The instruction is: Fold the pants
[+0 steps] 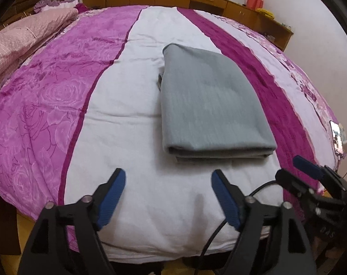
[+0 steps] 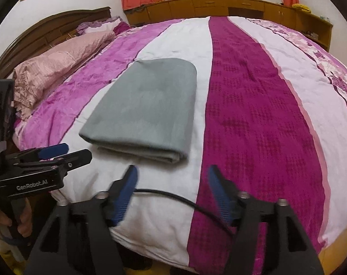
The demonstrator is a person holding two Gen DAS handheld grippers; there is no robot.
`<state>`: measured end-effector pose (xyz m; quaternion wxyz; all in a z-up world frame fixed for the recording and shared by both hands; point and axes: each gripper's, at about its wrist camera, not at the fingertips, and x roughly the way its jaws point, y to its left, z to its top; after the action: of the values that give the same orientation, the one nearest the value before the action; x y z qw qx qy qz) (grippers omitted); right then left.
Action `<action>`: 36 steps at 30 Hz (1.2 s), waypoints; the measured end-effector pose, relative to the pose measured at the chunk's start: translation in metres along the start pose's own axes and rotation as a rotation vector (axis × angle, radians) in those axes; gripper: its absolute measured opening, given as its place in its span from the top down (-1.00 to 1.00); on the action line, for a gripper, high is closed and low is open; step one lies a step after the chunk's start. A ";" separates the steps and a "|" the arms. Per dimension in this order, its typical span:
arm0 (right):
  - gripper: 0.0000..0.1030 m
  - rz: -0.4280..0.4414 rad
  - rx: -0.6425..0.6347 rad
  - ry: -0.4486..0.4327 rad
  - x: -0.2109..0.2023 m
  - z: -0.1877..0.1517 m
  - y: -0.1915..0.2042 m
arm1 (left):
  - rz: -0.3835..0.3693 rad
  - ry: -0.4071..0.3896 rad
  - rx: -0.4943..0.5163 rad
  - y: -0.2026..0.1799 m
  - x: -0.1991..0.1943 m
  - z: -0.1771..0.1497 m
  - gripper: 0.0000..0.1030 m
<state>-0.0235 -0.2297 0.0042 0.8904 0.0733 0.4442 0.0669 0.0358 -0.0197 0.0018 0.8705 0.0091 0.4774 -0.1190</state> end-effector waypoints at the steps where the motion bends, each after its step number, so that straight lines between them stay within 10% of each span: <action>1: -0.40 -0.006 0.005 0.001 0.002 -0.002 -0.001 | 0.009 -0.007 0.010 -0.002 0.000 -0.002 -0.74; 36: -0.67 -0.083 0.091 -0.010 0.038 -0.021 -0.020 | 0.093 0.004 0.046 -0.013 0.037 -0.016 -0.99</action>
<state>-0.0171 -0.2411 -0.0415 0.8904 0.0957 0.4450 0.0092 0.0386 -0.0372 -0.0367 0.8737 0.0515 0.4754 -0.0892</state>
